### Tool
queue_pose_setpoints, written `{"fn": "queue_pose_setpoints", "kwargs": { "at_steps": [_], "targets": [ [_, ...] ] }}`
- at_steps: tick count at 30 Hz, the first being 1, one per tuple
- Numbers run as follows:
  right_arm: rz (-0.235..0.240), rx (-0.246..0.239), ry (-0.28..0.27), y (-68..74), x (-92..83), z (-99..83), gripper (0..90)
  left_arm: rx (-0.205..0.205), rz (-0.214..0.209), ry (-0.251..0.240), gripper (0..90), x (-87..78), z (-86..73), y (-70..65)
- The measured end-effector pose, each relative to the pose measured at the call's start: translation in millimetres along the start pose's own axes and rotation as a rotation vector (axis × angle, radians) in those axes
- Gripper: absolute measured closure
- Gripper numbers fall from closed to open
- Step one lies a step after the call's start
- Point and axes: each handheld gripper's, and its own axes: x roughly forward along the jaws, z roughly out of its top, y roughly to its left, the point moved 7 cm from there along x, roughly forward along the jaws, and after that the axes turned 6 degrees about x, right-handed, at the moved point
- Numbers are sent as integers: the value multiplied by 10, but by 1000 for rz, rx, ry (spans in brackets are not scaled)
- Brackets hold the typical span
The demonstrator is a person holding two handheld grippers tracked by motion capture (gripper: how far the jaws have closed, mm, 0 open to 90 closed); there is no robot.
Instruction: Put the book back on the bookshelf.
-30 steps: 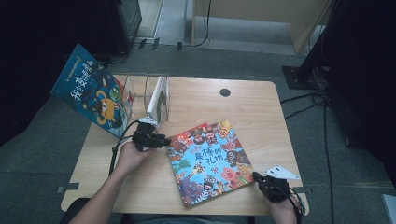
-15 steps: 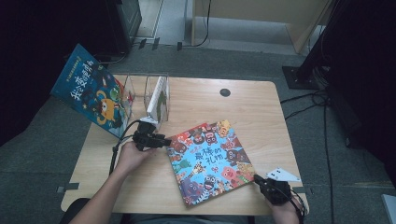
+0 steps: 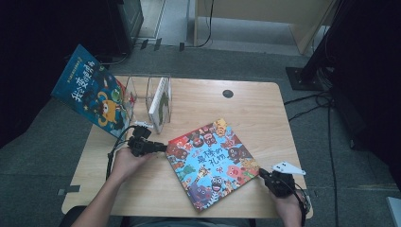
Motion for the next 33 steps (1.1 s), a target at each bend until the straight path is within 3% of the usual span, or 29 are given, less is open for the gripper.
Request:
{"fn": "queue_pose_setpoints", "kwargs": {
  "at_steps": [7,9,11,13,16,23,26,33],
  "targets": [
    [-14,6,-6,-48,101,105,900,17,17,4,853,-87,-98,-19],
    [-17,5,-9,-58,138,143,900,23,5,5,878,-102,-120,-45],
    [-11,12,-8,-63,170,172,900,28,-42,1,900,-105,-136,-106],
    [-3,19,-8,-56,197,195,900,55,-20,15,900,-84,-158,-162],
    [-7,7,-9,-45,238,238,900,61,-9,17,900,-82,-177,-192],
    [3,-10,-7,-54,340,337,900,3,70,-38,900,-224,-198,-9],
    [7,-11,-6,-61,377,374,900,-23,69,-41,900,-230,-219,55],
    [17,-1,0,-82,487,488,900,-1,44,3,900,-102,-263,-48]
  ]
}}
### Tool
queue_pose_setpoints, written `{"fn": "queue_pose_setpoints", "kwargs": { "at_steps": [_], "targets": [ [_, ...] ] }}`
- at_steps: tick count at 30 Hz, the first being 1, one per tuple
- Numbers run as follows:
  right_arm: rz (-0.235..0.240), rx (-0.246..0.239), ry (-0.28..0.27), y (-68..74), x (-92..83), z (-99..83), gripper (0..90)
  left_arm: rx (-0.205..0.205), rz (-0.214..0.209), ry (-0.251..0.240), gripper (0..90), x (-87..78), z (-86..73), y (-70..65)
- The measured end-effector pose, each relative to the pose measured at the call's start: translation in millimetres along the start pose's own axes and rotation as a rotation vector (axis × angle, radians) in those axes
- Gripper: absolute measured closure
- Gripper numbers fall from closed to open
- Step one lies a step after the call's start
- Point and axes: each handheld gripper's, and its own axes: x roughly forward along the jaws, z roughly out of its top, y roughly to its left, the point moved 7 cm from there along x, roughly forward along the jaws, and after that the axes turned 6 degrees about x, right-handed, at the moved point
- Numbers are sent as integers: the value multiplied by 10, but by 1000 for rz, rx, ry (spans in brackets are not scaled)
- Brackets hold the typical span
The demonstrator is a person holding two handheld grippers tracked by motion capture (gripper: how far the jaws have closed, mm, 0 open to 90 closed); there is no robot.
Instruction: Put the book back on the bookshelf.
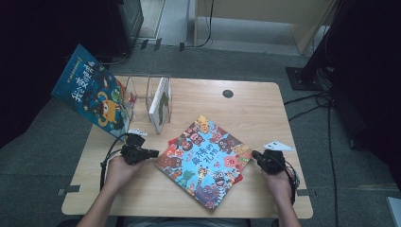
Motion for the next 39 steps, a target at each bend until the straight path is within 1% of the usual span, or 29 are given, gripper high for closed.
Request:
{"fn": "queue_pose_setpoints", "kwargs": {
  "at_steps": [1,2,4,5,6,7,10,13,17,18,21,23,25,26,27,29,31,32,33,35,37,39],
  "targets": [
    [1,3,0,-2,20,18,900,6,9,4,900,7,-4,-9],
    [0,3,-1,-4,37,36,900,6,8,5,900,11,-8,-17],
    [-5,3,0,-2,68,65,900,-3,-6,9,900,10,-25,-27],
    [-5,6,-3,-1,85,80,900,-3,-6,9,900,10,-25,-27],
    [-3,11,-3,-2,105,97,900,-10,-18,15,900,8,-46,-43],
    [-1,10,-7,-2,120,112,900,-9,-22,18,900,5,-57,-51],
    [-6,12,-7,9,174,161,900,-11,-29,17,900,-2,-87,-87],
    [-10,18,-10,25,219,199,900,-16,-25,16,900,-20,-119,-119],
    [0,14,-13,46,263,235,900,-23,-35,13,900,-48,-151,-154],
    [13,31,-19,54,304,263,900,-23,-36,10,900,-60,-167,-170],
    [21,37,-17,62,330,289,900,-26,-34,12,899,-67,-187,-185],
    [17,20,-19,83,373,323,900,-32,-27,13,889,-83,-216,-196],
    [20,17,-19,100,406,352,900,-35,-26,11,878,-86,-221,-197],
    [26,15,-21,111,428,369,900,-45,-23,5,874,-99,-232,-199],
    [30,12,-26,123,452,385,900,-51,-15,4,871,-106,-236,-194],
    [35,12,-19,147,491,423,900,-63,14,-9,890,-130,-237,-174],
    [38,-3,-23,180,538,456,900,-67,8,-16,887,-147,-231,-170],
    [43,-7,-27,192,558,470,900,-63,18,-22,883,-165,-217,-159],
    [46,-14,-33,201,574,479,900,-62,17,-26,878,-170,-207,-155],
    [54,-27,-42,212,607,486,900,-65,12,-35,851,-166,-183,-152],
    [56,-39,-34,201,607,465,900,-59,3,-34,837,-159,-164,-155],
    [57,-45,-34,188,563,447,900,-53,1,-35,811,-154,-150,-156]
  ]
}}
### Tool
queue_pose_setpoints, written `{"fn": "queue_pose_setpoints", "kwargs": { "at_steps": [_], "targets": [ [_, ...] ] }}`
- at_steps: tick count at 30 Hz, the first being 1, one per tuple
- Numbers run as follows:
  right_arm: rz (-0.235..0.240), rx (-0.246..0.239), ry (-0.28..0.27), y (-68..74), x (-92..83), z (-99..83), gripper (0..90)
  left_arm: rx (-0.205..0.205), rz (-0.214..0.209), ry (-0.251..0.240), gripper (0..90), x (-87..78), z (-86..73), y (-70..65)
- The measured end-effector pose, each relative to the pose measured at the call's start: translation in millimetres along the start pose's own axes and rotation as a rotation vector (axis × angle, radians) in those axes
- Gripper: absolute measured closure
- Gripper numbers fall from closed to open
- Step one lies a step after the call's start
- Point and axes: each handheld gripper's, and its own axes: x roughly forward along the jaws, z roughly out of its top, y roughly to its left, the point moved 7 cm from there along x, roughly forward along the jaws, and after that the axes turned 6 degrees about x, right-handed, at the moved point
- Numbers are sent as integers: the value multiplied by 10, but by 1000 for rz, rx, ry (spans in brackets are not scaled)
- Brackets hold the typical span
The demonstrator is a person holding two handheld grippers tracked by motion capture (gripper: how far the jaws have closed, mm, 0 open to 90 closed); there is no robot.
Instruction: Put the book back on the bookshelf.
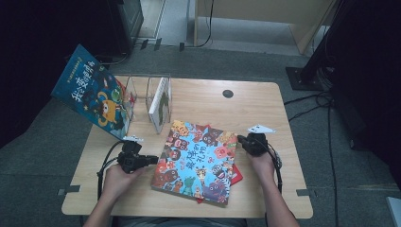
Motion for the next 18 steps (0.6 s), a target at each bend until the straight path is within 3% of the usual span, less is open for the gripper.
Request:
{"fn": "queue_pose_setpoints", "kwargs": {
  "at_steps": [5,11,18],
  "targets": [
    [18,10,-26,32,-104,-36,900,14,6,-11,698,37,69,19],
    [45,-41,-9,161,-215,-175,900,16,-29,-1,529,134,151,40],
    [66,-57,-4,234,-330,-289,900,17,-32,-12,446,184,213,91]
  ]
}}
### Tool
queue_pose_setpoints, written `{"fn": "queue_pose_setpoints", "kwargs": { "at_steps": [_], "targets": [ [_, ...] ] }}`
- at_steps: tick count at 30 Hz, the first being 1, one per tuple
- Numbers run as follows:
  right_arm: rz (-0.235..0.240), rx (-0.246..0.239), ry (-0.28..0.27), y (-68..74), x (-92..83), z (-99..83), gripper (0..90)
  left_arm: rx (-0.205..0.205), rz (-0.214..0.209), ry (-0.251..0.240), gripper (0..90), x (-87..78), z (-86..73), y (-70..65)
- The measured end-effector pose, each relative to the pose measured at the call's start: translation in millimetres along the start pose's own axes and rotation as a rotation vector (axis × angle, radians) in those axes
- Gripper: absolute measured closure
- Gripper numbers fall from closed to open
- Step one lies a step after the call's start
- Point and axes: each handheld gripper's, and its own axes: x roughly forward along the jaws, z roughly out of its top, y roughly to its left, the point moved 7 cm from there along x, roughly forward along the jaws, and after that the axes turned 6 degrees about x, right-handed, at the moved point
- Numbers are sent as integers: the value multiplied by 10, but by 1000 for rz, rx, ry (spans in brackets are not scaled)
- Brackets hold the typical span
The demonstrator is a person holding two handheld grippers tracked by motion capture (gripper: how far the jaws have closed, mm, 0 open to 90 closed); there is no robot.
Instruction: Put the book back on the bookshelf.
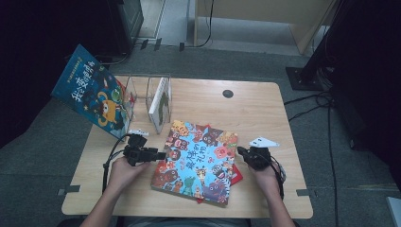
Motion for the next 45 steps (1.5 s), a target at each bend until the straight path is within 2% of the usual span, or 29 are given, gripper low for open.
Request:
{"fn": "queue_pose_setpoints", "kwargs": {
  "at_steps": [11,13,18,20,27,31,35,42,45],
  "targets": [
    [34,-13,26,124,-73,-130,900,-18,-12,15,417,107,39,27],
    [38,-21,39,142,-75,-159,900,-10,-14,28,414,133,29,15],
    [64,-39,60,195,-55,-184,900,4,-6,25,416,145,28,3],
    [59,-47,60,200,-54,-183,900,22,-6,19,410,148,23,1],
    [76,-32,63,192,-40,-173,900,58,15,21,321,174,14,-61],
    [78,-43,64,205,-16,-155,900,37,20,21,300,171,3,-83],
    [83,-52,65,230,12,-137,900,21,5,25,306,158,-15,-95],
    [87,-67,72,262,52,-106,900,13,37,31,363,130,-36,-76],
    [88,-59,75,270,60,-100,900,5,54,54,373,121,-31,-75]
  ]
}}
